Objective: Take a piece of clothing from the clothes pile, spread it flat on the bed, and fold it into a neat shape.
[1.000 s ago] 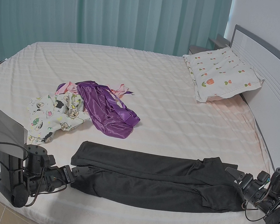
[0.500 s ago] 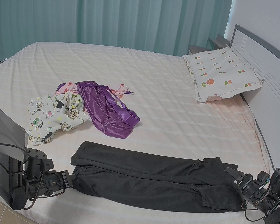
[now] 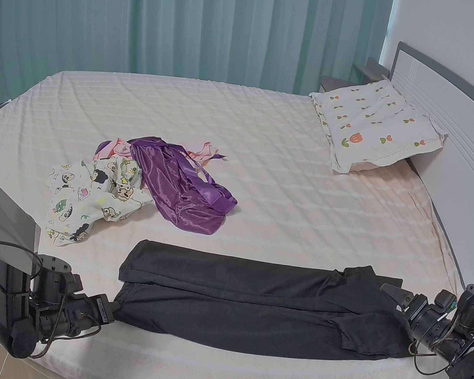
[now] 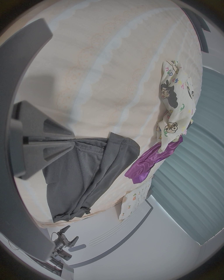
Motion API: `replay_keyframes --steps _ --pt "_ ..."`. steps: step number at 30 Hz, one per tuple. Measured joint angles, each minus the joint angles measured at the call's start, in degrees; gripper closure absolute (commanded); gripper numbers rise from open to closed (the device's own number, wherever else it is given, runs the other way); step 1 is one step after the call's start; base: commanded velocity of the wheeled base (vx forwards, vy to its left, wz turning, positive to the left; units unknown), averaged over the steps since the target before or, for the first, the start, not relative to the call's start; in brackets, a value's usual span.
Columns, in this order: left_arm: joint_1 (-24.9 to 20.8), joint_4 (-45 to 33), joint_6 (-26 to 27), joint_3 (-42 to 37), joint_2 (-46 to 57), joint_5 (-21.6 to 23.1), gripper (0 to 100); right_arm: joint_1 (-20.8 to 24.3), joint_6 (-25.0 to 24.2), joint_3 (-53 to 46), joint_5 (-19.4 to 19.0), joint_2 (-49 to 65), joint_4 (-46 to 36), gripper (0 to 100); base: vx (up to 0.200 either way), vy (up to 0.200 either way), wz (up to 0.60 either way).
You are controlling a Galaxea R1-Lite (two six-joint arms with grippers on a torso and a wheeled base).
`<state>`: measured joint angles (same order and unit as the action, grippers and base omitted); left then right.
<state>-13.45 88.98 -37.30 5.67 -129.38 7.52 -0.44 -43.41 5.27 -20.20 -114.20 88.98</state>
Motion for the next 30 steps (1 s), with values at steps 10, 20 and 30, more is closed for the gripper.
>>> replay_keyframes --steps 10,20,30 --pt "1.16 -0.02 0.85 -0.83 0.39 0.02 0 0.02 -0.02 0.00 0.01 -0.11 0.00 0 0.000 0.000 0.00" --pt "3.78 -0.82 0.28 5.96 2.51 -0.27 0 0.02 -0.02 0.05 0.00 -0.44 0.00 0 0.000 0.000 0.00" --pt "2.78 -18.01 -10.40 18.58 3.06 -6.00 0 0.00 -0.07 0.21 0.01 -0.74 0.00 0 0.000 0.000 0.00"
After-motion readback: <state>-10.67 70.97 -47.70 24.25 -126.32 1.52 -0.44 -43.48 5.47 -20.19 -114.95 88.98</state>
